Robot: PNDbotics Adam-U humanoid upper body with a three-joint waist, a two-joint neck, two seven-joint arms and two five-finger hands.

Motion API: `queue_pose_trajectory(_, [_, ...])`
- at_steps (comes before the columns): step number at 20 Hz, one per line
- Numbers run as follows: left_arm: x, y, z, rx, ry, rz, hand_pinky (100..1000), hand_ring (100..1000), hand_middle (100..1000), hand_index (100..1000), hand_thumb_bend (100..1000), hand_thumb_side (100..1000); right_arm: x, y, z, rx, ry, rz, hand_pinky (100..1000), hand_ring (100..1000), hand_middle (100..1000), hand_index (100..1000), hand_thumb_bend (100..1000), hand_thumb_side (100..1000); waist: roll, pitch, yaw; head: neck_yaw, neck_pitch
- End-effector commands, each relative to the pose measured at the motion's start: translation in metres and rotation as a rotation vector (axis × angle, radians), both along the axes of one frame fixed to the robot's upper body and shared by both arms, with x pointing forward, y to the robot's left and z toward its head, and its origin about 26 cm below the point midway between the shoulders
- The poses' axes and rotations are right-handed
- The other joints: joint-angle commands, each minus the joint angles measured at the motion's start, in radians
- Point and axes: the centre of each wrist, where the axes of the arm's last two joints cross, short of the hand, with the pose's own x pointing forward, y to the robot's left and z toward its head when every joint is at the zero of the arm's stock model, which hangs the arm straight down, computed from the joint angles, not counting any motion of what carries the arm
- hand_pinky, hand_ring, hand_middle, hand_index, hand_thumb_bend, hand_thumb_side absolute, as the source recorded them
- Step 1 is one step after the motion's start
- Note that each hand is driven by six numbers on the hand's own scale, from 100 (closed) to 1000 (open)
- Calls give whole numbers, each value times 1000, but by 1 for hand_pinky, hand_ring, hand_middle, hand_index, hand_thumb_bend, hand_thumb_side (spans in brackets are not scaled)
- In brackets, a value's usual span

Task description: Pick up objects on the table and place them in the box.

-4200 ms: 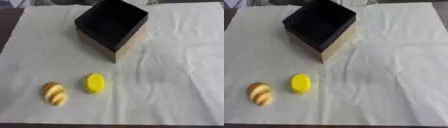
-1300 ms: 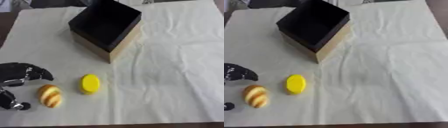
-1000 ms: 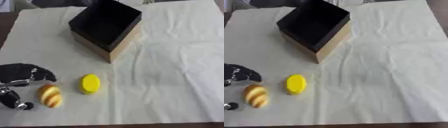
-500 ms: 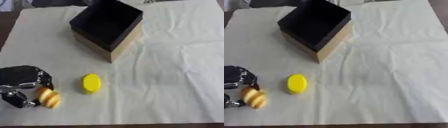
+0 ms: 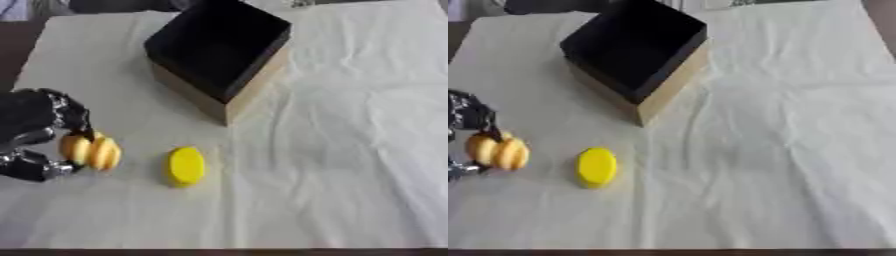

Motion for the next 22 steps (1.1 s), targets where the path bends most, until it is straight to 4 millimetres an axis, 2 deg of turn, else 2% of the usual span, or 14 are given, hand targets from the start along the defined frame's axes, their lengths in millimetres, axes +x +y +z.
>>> queue_pose_trajectory(1, [6, 7, 38, -71, -85, -37, 671, 509, 448, 538, 172, 100, -3, -1, 11, -28, -30, 6, 928, 876, 603, 809, 100, 552, -2, -24, -3, 2, 3])
queue_pose_trajectory(5, [31, -9, 75, -105, -155, -127, 668, 506, 451, 541, 160, 100, -2, 1, 13, -31, -35, 17, 927, 875, 603, 809, 100, 548, -2, -23, -13, 13, -3])
queue_pose_trajectory(8, [49, -24, 93, -137, -187, -166, 666, 502, 452, 543, 158, 100, -1, 3, 15, -30, -43, 30, 927, 875, 603, 809, 100, 545, -4, -19, -23, 25, -13])
queue_pose_trajectory(11, [70, -41, 104, -209, -206, -178, 667, 492, 452, 542, 113, 100, 1, 5, 18, -26, -54, 48, 927, 875, 603, 809, 100, 544, -9, -9, -43, 45, -31])
queue_pose_trajectory(17, [108, -80, 103, -290, -177, -197, 684, 497, 458, 550, 100, 100, 5, 13, 23, -8, -75, 96, 927, 875, 602, 809, 100, 550, -25, 11, -99, 90, -58])
queue_pose_trajectory(22, [126, -108, 82, -304, -176, -84, 679, 498, 460, 554, 116, 100, 7, 19, 24, 7, -79, 133, 928, 876, 602, 809, 100, 553, -37, 21, -137, 125, -73])
